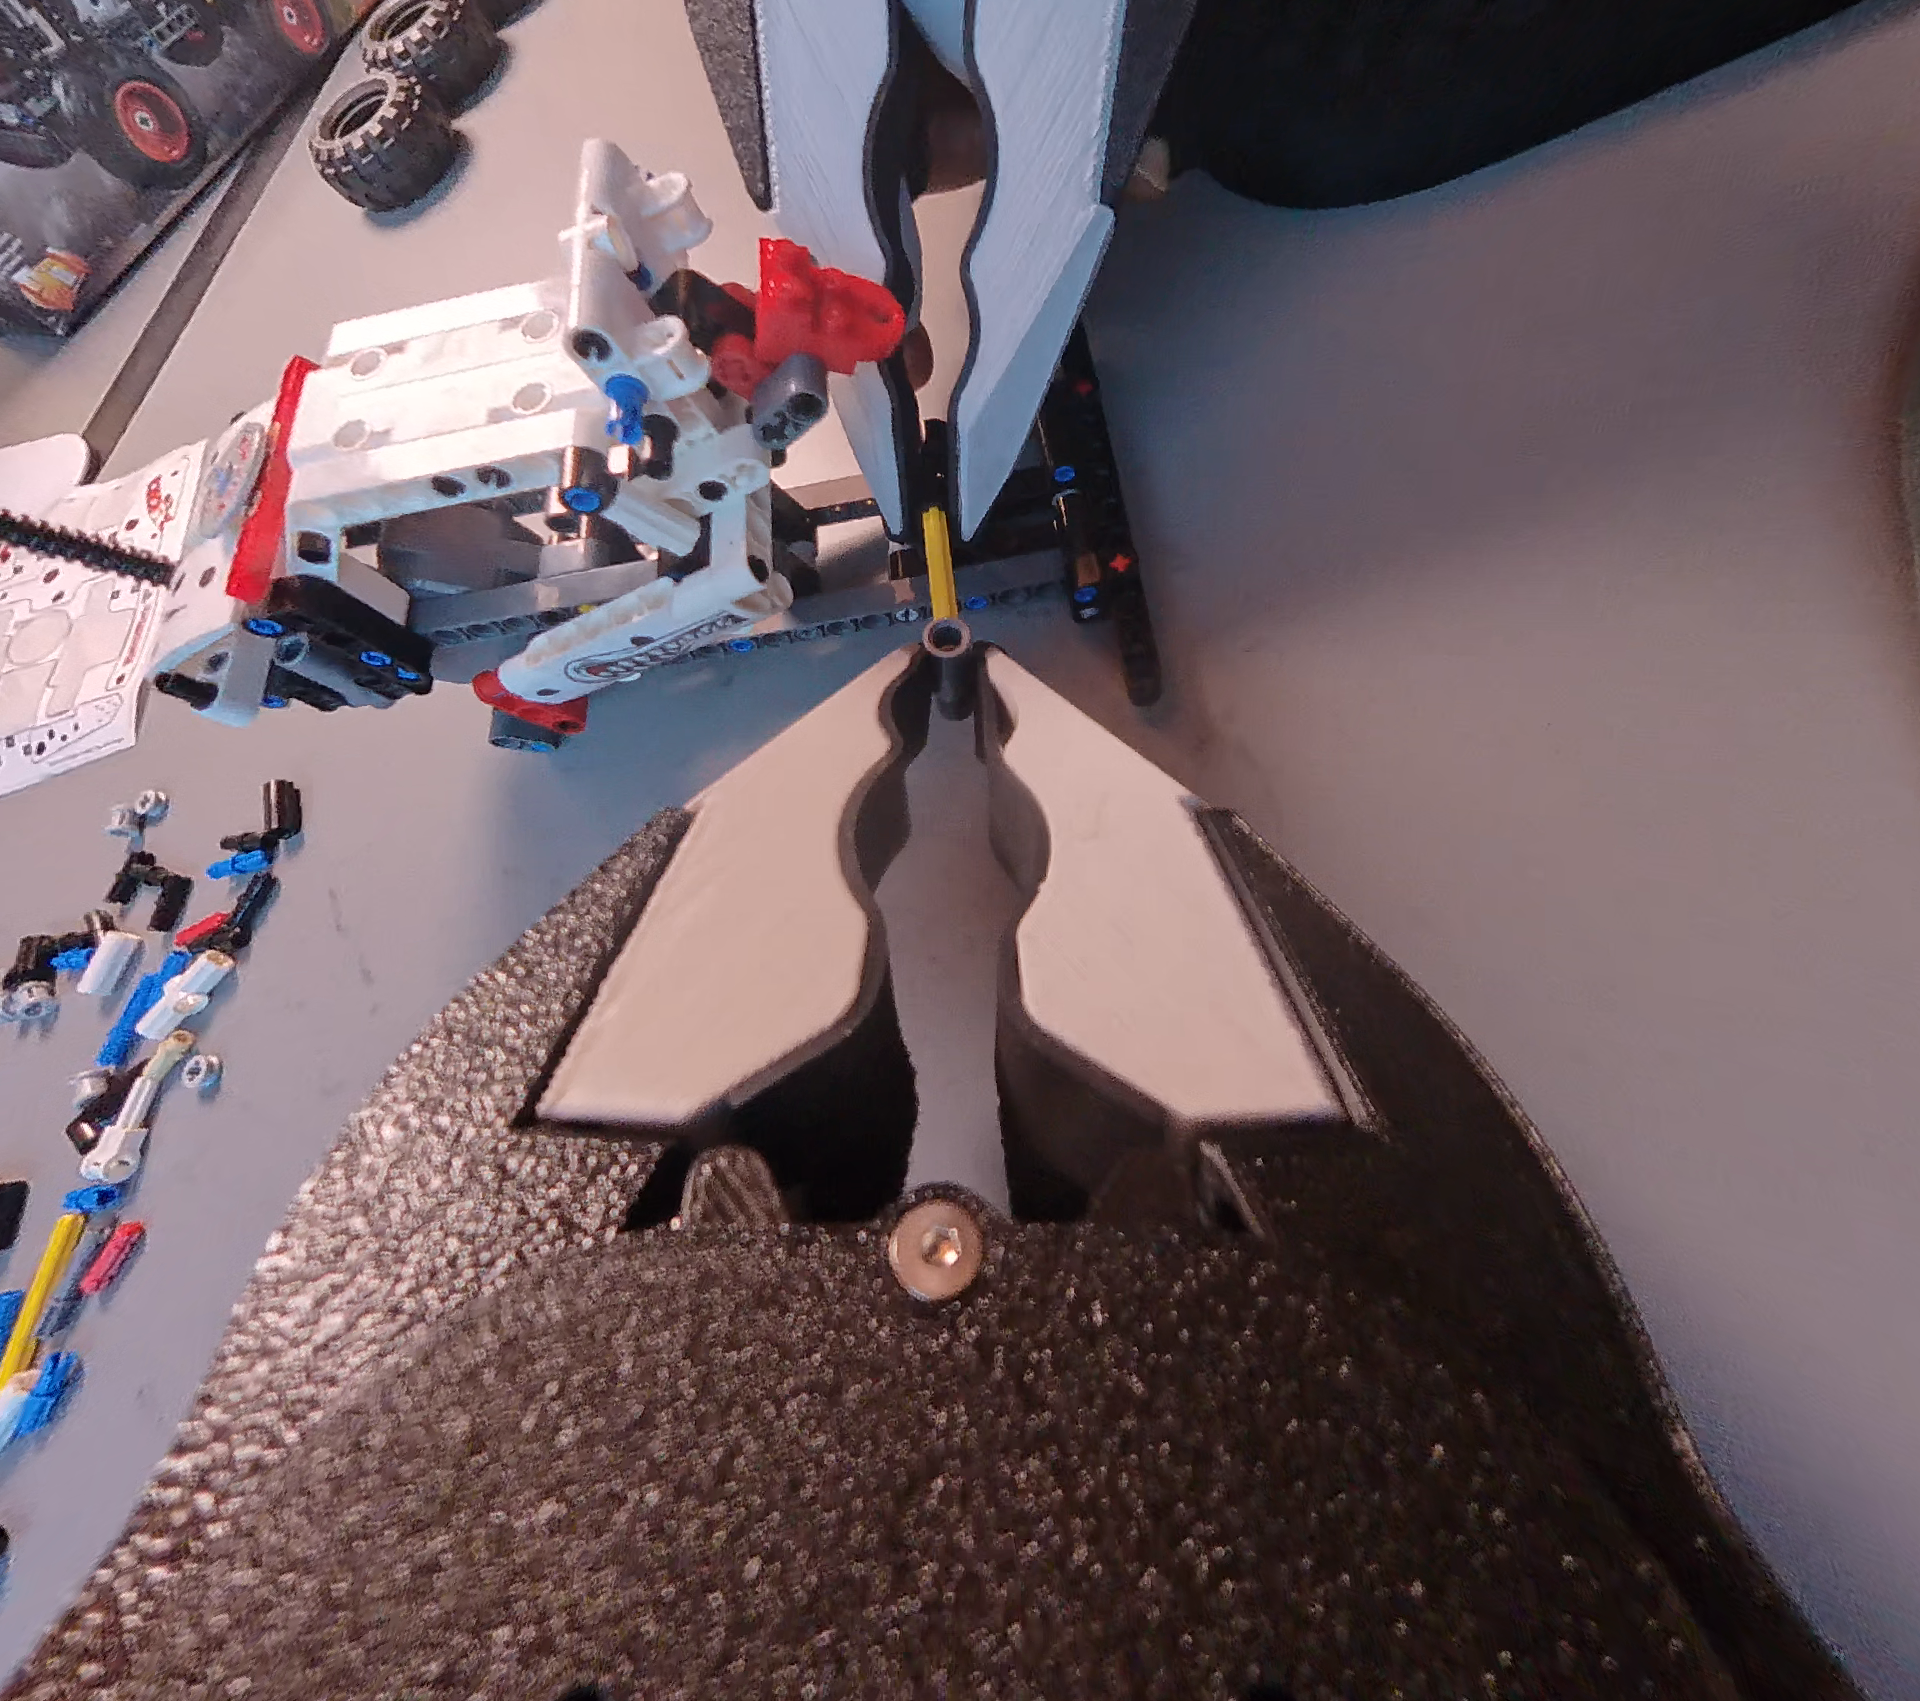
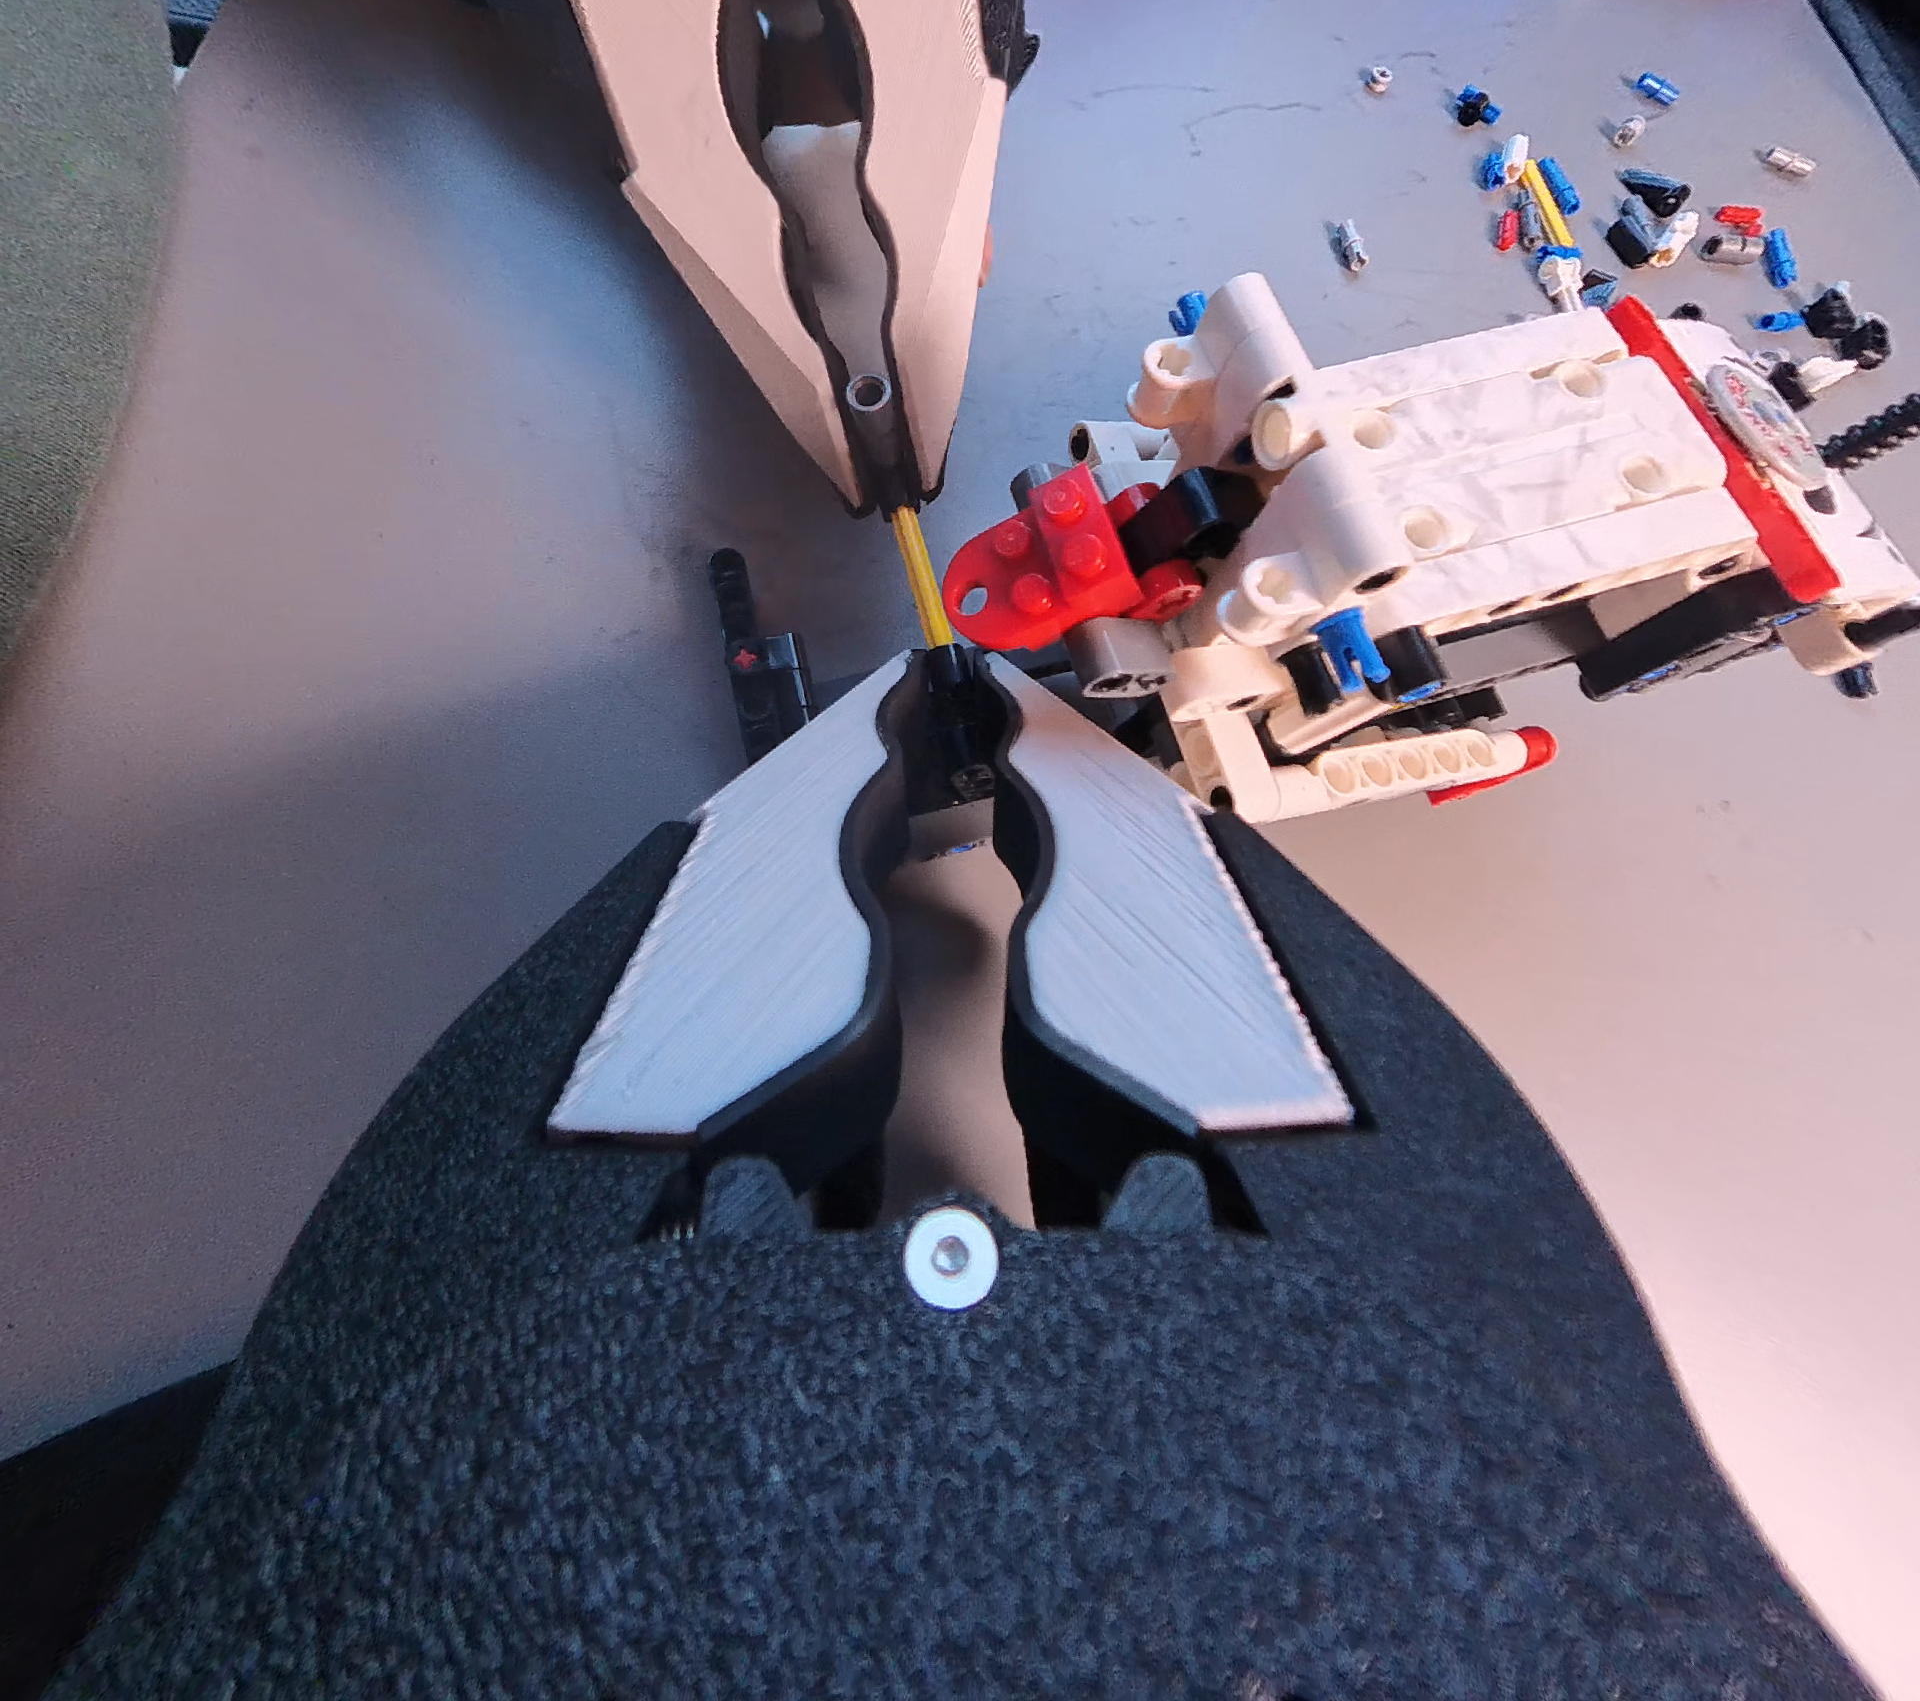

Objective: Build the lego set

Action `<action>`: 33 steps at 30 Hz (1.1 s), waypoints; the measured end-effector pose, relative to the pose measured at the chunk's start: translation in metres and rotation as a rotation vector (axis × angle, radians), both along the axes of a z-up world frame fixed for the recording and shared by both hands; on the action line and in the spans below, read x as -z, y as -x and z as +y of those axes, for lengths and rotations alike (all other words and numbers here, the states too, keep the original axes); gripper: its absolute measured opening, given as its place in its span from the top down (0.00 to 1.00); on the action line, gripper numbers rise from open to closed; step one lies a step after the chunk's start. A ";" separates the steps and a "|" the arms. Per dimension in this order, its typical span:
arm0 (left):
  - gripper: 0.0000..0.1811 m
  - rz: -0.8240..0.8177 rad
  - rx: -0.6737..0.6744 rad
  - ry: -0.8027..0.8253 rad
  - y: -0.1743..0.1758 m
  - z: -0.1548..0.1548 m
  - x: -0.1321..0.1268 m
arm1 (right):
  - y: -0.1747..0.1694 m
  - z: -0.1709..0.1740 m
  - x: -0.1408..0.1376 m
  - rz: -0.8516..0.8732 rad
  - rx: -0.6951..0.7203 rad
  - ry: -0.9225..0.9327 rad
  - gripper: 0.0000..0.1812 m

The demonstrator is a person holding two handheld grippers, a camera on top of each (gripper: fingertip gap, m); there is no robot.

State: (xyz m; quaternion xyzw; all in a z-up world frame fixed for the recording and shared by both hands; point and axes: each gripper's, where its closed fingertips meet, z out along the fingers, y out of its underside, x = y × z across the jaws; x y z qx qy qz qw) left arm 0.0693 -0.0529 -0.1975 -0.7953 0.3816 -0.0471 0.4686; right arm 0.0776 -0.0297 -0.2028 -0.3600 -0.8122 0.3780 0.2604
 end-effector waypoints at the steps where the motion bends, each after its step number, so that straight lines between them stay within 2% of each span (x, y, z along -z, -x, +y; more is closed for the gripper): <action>1: 0.97 -0.008 -0.012 0.002 0.001 0.001 -0.001 | 0.001 0.001 0.000 0.003 0.010 -0.004 0.96; 8: 0.97 -0.048 -0.030 0.028 0.003 0.004 -0.001 | 0.002 0.002 0.000 -0.012 0.021 0.011 0.96; 24: 0.96 -0.065 0.034 0.052 0.000 0.004 0.000 | 0.005 -0.006 -0.001 -0.027 0.006 0.048 0.96; 33: 0.96 -0.094 0.098 0.081 0.001 -0.003 0.001 | -0.001 -0.010 -0.003 0.008 -0.031 -0.004 0.95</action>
